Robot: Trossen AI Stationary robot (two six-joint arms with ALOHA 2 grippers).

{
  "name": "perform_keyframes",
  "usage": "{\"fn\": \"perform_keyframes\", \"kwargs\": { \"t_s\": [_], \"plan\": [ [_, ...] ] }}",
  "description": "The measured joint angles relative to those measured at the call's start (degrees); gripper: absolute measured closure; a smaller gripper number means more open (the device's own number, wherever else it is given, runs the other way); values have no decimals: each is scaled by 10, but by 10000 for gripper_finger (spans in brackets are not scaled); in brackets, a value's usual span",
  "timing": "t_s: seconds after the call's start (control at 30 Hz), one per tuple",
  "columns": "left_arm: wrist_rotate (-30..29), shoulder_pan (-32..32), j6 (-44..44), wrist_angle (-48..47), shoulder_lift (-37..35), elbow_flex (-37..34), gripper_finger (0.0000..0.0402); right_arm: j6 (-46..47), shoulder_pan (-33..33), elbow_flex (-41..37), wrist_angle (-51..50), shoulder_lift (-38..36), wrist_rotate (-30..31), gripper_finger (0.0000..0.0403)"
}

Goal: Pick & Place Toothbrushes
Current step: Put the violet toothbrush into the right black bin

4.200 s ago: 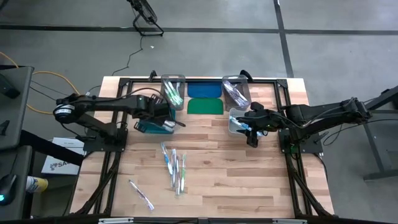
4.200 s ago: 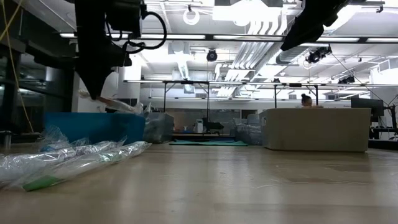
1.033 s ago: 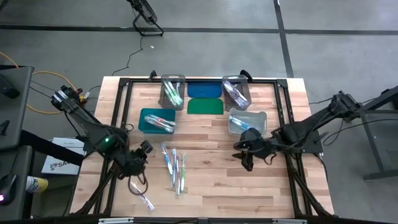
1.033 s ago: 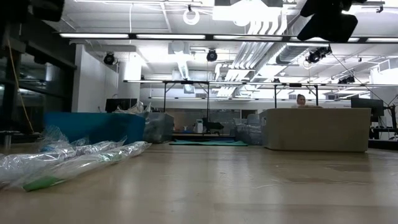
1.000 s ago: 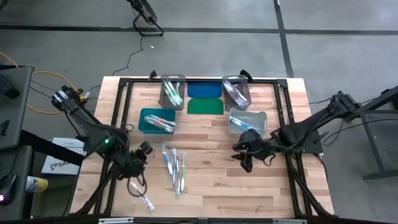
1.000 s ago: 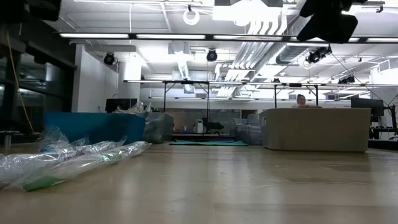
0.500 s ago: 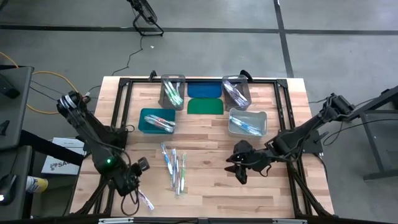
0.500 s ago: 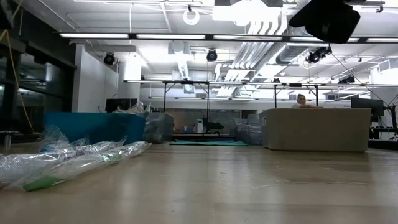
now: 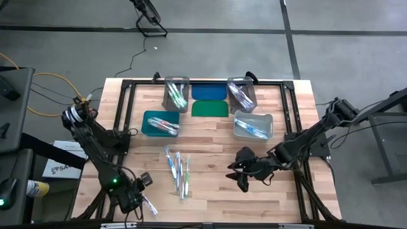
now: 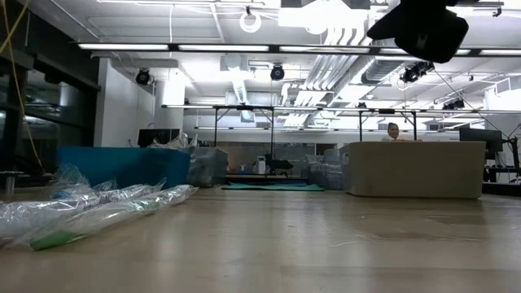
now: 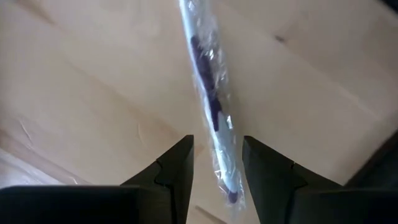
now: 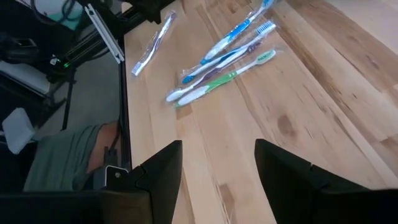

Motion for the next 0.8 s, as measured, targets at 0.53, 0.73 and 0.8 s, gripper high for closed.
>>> {"fn": "perform_keyframes", "kwargs": {
  "t_s": [0.53,0.73,0.8],
  "plan": [
    [-1,1,-48,21,54,0,270,13,0,0,9,7,-1,208],
    [-7,1,-56,32,74,0,270,13,6,0,9,7,0,208],
    [-4,1,-58,34,84,1,270,13,8,0,9,7,4,208]
  ]
}}
